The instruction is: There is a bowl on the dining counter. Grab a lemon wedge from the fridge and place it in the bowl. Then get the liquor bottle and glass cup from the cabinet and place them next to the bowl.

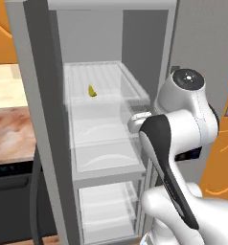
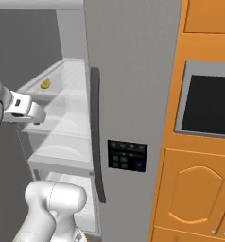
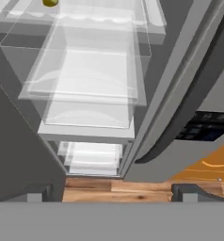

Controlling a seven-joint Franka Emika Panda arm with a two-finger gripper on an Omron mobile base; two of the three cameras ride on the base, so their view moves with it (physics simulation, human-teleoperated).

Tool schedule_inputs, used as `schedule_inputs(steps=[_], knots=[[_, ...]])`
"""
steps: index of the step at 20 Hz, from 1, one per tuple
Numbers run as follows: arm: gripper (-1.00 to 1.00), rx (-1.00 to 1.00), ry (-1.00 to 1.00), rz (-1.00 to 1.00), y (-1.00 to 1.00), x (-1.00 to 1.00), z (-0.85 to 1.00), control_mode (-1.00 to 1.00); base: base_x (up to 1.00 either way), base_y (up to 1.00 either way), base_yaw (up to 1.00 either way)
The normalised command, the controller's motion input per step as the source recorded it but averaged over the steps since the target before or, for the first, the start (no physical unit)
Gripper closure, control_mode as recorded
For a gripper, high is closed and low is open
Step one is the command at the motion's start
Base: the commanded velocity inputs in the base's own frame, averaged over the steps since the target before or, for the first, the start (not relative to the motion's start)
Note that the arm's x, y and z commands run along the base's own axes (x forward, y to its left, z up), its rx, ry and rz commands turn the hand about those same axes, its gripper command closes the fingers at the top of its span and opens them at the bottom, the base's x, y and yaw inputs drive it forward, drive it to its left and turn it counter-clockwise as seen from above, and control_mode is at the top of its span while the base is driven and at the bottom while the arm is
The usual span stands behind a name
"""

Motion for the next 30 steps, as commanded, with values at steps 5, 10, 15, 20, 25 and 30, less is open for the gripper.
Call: schedule_inputs(steps=[5,10,15,20,25,30], knots=[[-1.00,0.00,0.00,0.00,0.00,0.00,0.00,1.00,0.62,0.00,0.00],[-1.00,0.00,0.00,0.00,0.00,0.00,0.00,1.00,0.67,0.18,0.00],[-1.00,0.00,0.00,0.00,0.00,0.00,0.00,1.00,0.51,0.25,0.00],[-1.00,0.05,0.00,0.03,0.34,0.12,0.00,-1.00,0.05,0.09,0.00],[-1.00,0.09,0.00,0.07,0.46,0.36,0.02,-1.00,0.00,0.00,0.00],[-1.00,0.07,-0.01,0.06,0.36,0.45,0.15,-1.00,0.00,0.00,0.00]])
